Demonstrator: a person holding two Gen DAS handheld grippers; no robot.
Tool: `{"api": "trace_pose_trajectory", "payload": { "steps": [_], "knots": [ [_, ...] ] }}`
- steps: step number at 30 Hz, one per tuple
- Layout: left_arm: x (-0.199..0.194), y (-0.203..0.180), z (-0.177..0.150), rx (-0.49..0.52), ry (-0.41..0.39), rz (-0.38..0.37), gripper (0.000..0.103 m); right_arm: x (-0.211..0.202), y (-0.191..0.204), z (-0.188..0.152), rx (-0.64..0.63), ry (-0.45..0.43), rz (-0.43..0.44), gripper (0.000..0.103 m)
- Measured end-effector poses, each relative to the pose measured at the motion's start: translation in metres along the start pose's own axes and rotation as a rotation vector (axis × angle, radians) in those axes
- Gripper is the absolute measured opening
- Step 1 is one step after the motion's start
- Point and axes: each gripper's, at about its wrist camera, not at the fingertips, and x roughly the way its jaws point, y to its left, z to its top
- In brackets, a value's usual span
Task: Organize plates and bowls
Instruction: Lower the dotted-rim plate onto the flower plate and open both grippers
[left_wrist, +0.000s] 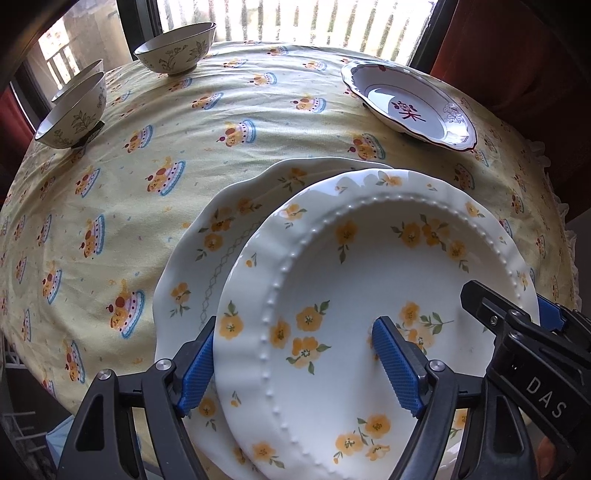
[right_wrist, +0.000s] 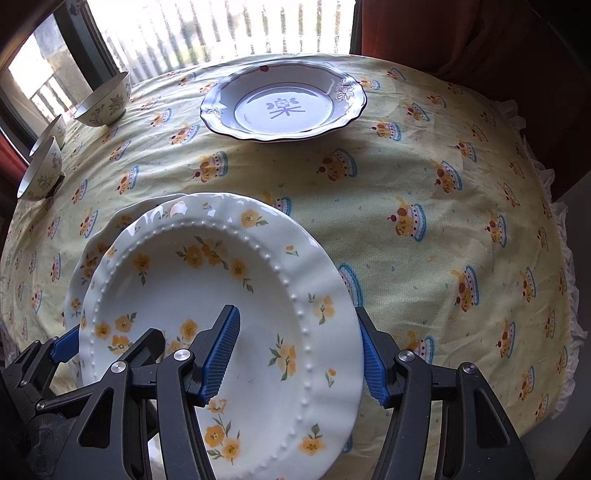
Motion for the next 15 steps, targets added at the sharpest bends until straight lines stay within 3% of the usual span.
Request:
{"api": "trace_pose_trajectory", "payload": {
  "steps": [10,15],
  "knots": [
    [-0.002,-0.005,-0.005,0.028,0.0,0.089,0.088,-0.006,0.0,-0.007,0.006,-0.009,-0.009,0.058],
    [-0.012,-0.006,-0.012,0.075,-0.007,0.098,0.088,-0.009,-0.002,-0.01,-0.004,-0.005,-0.003,0.042]
  ]
}}
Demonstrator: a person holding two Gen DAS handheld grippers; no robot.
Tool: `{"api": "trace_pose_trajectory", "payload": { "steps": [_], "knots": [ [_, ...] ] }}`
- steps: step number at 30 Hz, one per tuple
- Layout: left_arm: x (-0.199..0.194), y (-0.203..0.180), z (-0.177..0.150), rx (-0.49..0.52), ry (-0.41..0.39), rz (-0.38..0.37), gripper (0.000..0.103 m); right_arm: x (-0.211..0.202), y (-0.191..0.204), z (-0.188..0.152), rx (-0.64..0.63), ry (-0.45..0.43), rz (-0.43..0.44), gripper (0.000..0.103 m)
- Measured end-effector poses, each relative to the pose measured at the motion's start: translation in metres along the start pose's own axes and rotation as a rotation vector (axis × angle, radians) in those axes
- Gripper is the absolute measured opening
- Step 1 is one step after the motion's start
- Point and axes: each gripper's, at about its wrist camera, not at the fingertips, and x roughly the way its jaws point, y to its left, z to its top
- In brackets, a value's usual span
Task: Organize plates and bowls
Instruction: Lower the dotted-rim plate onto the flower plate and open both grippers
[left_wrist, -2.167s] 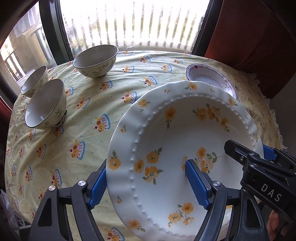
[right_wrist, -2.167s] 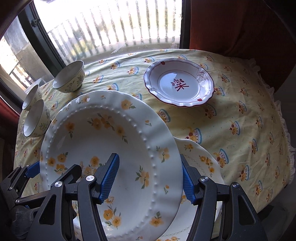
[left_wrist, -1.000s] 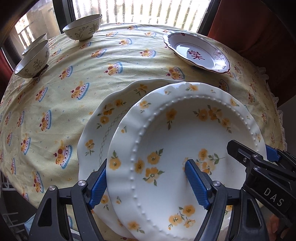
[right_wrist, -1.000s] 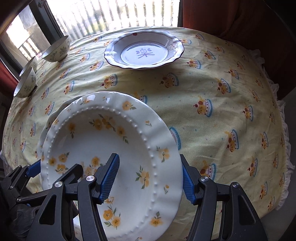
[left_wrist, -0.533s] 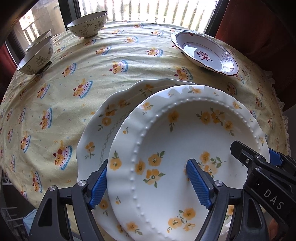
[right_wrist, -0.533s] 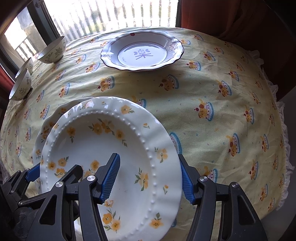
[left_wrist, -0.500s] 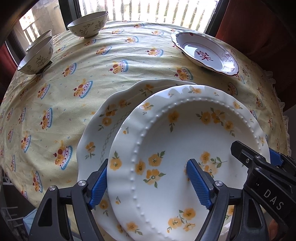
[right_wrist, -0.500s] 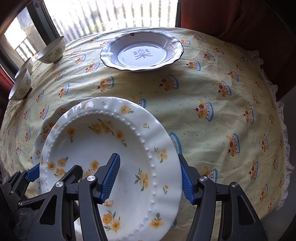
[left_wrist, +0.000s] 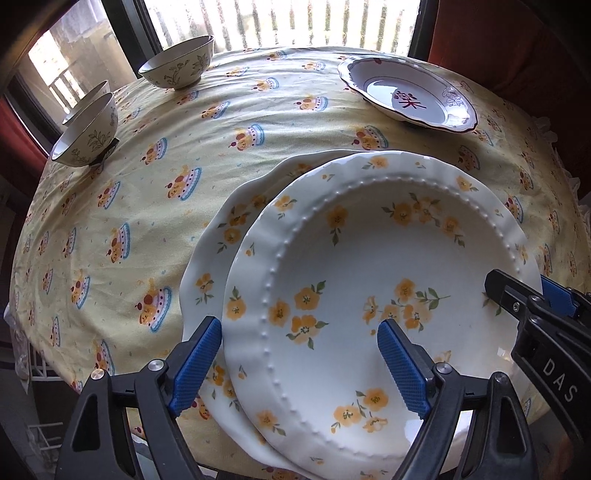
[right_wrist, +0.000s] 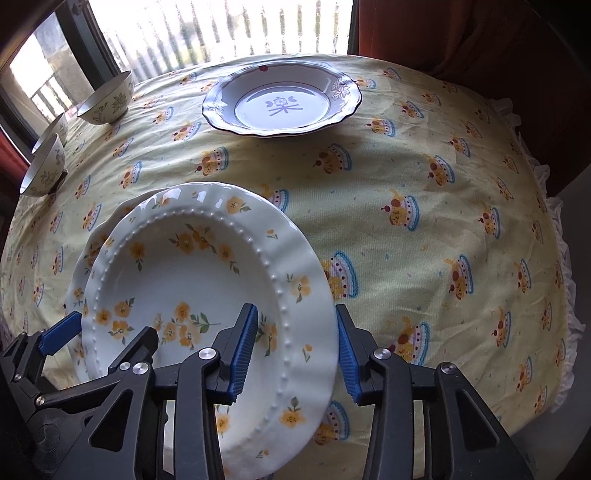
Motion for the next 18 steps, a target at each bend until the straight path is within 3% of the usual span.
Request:
{"api": "trace_pose_trajectory", "payload": {
  "steps": [12,18],
  "knots": [
    [-0.001,0.024,0.009,-0.048,0.004,0.005,0.088,0.018,0.017,0.007,0.009,0.069,0.039,0.046],
    [0.005,0.029,0.012,-0.028,0.027,-0.023,0.088,0.019,0.021,0.008,0.025,0.072,0.0,0.052]
  ]
}}
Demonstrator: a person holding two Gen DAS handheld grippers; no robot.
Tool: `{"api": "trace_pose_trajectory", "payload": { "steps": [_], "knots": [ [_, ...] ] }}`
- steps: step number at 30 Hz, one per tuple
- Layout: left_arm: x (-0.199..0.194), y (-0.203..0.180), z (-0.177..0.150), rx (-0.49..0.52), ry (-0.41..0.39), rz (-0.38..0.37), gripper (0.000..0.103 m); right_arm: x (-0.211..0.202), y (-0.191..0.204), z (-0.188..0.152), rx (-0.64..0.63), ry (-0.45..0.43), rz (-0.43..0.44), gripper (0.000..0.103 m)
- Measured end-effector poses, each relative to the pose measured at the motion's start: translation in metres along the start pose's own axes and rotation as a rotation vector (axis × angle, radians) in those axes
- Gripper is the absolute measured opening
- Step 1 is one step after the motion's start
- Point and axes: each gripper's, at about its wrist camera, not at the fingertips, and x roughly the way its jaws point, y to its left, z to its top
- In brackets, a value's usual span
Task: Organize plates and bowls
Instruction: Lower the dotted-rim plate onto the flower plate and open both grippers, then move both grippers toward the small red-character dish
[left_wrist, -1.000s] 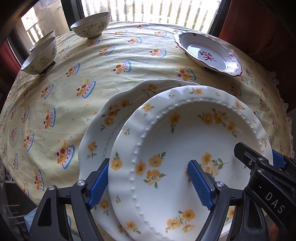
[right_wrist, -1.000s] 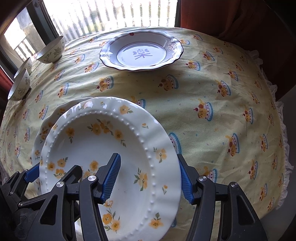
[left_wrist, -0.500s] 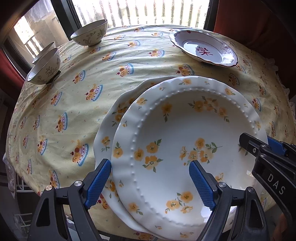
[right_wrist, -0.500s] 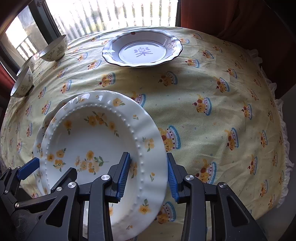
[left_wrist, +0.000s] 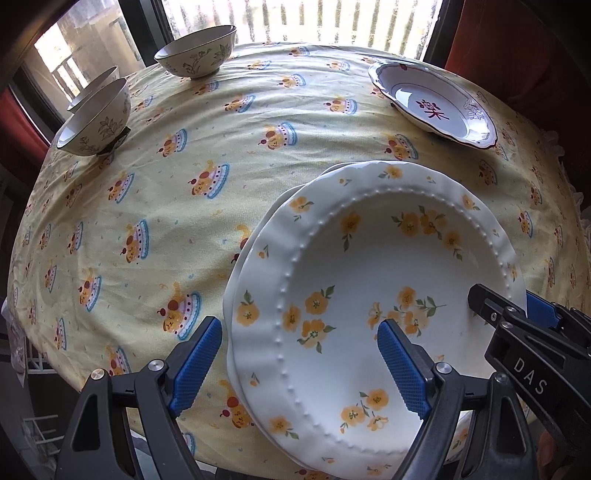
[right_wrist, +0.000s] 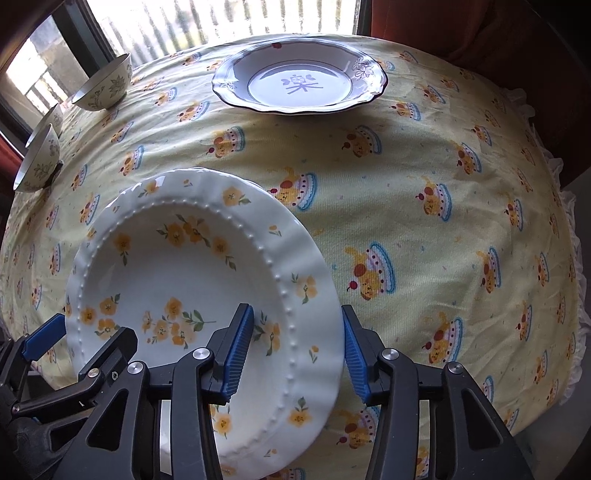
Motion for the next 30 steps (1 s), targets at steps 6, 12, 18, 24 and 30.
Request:
{"api": "trace_pose_trajectory", "payload": {
  "steps": [6,12,18,24,30],
  "knots": [
    [-0.003,0.008,0.015,0.07,-0.02,-0.042,0.088,-0.003,0.001,0.005,0.076,0.005,-0.032,0.055],
    [-0.011,0.02,0.035,0.159,-0.031,-0.106,0.088,-0.029,0.018,0.013,0.119,-0.065,-0.067,0.071],
    [-0.022,0.028,0.063,0.234,-0.065,-0.152,0.088,-0.05,0.042,0.027,0.159,-0.106,-0.109,0.072],
    [-0.028,0.023,0.095,0.324,-0.113,-0.165,0.088,-0.057,0.06,0.055,0.135,-0.147,-0.152,0.072],
    [-0.025,0.007,0.131,0.317,-0.144,-0.168,0.088,-0.056,0.044,0.088,0.221,-0.146,-0.125,0.072]
  ]
}}
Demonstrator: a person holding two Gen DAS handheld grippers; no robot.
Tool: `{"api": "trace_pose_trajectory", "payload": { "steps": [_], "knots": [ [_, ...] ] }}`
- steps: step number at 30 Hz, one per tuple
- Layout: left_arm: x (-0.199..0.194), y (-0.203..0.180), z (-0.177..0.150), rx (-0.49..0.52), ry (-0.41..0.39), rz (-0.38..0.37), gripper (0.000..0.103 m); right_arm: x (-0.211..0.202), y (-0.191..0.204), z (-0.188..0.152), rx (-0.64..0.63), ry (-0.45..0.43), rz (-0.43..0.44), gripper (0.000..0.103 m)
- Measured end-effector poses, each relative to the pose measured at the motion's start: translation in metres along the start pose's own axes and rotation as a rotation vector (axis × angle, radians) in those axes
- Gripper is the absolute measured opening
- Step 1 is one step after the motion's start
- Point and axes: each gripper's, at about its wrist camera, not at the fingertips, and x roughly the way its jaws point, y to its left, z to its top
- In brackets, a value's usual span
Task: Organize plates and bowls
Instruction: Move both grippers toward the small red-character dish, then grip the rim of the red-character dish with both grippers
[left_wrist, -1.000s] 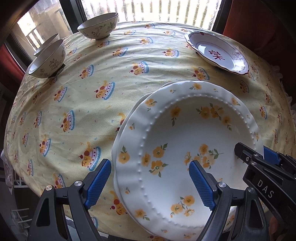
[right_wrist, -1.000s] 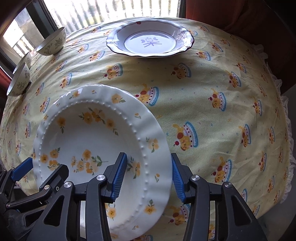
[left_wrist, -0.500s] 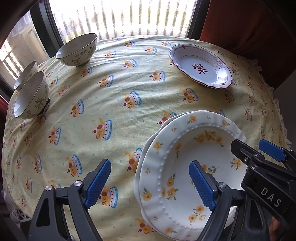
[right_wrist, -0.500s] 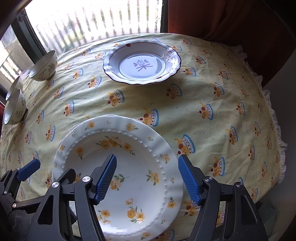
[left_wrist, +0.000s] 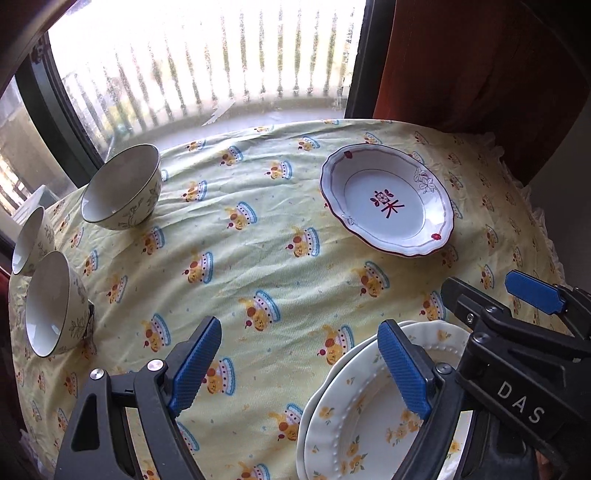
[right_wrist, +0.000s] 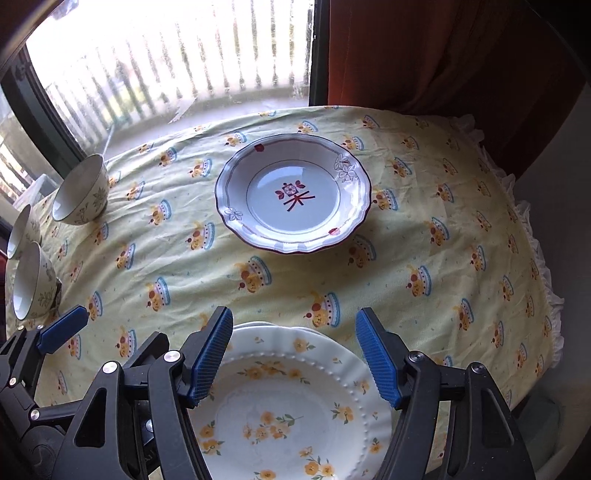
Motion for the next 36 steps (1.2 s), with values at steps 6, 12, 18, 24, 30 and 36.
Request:
{"api": "trace_pose_trajectory", "payload": {
  "steps": [6,12,18,24,30,36],
  "knots": [
    [0.019,-0.016,0.03,-0.044,-0.008,0.025,0.088,0.016,-0.014,0.041,-0.05,-0.027,0.012,0.072],
    [0.045,-0.032,0.058,-0.096,-0.003,0.066,0.087,0.044,-0.034,0.077,-0.068,-0.015,0.067,0.072],
    [0.079,-0.046,0.082,-0.109,0.009,0.092,0.084,0.077,-0.053,0.104,-0.08,-0.017,0.08,0.072],
    [0.105,-0.054,0.103,-0.118,0.021,0.112,0.08,0.11,-0.072,0.127,-0.057,-0.003,0.093,0.072],
    [0.128,-0.061,0.112,-0.115,0.054,0.116,0.073,0.133,-0.08,0.138,-0.047,0.006,0.105,0.068],
    [0.139,-0.062,0.11,-0.113,0.074,0.122,0.069,0.155,-0.079,0.139,-0.054,0.062,0.135,0.049]
  ]
}}
